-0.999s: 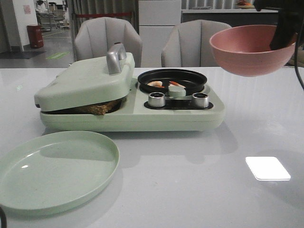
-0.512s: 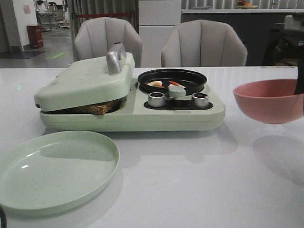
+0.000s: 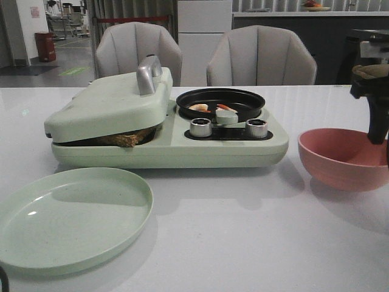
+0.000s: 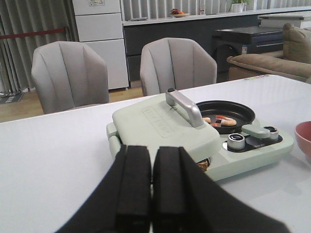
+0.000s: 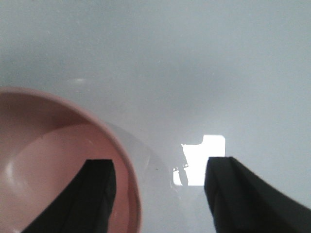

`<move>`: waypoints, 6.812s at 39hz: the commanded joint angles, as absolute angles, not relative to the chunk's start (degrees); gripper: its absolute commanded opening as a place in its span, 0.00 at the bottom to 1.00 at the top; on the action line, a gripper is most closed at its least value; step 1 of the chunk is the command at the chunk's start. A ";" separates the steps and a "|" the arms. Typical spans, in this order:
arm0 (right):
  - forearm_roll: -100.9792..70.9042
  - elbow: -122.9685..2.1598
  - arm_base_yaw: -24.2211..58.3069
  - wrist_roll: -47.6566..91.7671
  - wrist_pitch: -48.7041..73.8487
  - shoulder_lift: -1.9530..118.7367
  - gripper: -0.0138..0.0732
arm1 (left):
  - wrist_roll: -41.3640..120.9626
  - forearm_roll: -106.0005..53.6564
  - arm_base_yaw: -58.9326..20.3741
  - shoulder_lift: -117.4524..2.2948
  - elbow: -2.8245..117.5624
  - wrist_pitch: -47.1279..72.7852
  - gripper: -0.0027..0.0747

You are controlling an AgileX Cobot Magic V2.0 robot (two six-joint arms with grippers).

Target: Make breakfast with bread and shrimp

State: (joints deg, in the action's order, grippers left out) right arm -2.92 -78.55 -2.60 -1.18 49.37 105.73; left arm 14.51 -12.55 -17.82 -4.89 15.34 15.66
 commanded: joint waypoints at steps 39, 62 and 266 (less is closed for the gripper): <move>-3.73 -37.87 12.93 0.00 13.93 36.88 0.76 | 13.98 -13.33 -18.26 -5.58 16.81 11.35 0.18; -3.73 -15.61 12.93 0.00 12.65 -0.17 0.64 | 13.98 -13.33 -18.26 -5.58 16.81 11.35 0.18; 0.00 0.59 0.49 0.00 -3.84 -1.82 0.33 | -7.38 2.05 -3.21 1.23 -1.48 -1.53 0.18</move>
